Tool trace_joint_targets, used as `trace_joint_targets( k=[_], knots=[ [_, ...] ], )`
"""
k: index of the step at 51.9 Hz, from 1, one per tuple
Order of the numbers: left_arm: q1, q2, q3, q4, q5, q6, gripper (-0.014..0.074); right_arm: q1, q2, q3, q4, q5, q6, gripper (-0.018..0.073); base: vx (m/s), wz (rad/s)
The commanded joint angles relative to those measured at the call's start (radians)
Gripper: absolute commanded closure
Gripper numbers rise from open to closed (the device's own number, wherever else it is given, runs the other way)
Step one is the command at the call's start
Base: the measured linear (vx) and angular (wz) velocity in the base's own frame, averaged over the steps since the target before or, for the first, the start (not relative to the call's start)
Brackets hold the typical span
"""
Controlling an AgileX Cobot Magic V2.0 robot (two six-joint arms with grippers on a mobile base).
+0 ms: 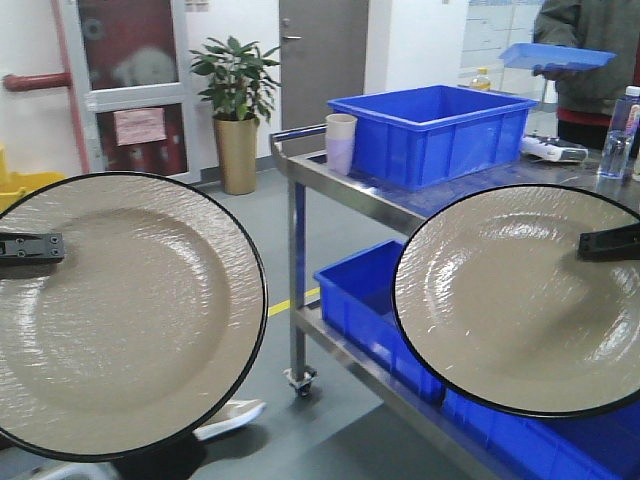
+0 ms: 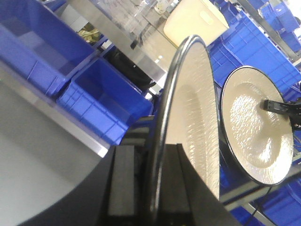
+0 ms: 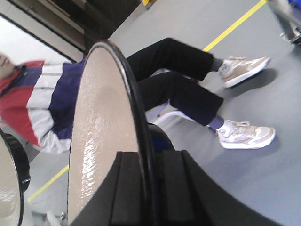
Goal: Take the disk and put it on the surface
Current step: 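Carry both plates while driving to the steel table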
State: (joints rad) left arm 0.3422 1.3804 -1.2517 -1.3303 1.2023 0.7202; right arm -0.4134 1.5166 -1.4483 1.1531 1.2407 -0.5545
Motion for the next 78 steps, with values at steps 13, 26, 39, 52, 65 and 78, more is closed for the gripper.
trace_joint_targets(
  k=[13,26,39,52,65,78],
  knots=[
    [-0.003,-0.039,-0.033,-0.144,0.0,-0.016,0.0605,-0.001,-0.045,-0.029,0.137,0.019,0.007,0.0568,0.44,-0.38],
    [-0.003,-0.039,-0.033,-0.144,-0.004,-0.016,0.0605,-0.001,-0.045,-0.029,0.137,0.019,0.007,0.0568,0.35,-0.66],
    [-0.003,-0.039,-0.033,-0.144,-0.004,-0.016,0.0605,-0.001,-0.045,-0.029,0.137,0.019,0.007,0.0568,0.27,-0.79],
    [-0.003,-0.039,-0.033,-0.144,-0.004,-0.016,0.0605,-0.001,-0.045,-0.029,0.137,0.019,0.007,0.0568,0.22,-0.78],
    [-0.003,-0.039,-0.033,-0.144,-0.004,-0.016,0.0605,-0.001,-0.045,-0.029,0.137,0.02,0.007,0.0568,0.2,-0.55],
    [-0.003,-0.039,-0.033,-0.144,-0.004,-0.016,0.0605,-0.001,-0.045,-0.029,0.137,0.02,0.007,0.0568,0.18,-0.2]
  ],
)
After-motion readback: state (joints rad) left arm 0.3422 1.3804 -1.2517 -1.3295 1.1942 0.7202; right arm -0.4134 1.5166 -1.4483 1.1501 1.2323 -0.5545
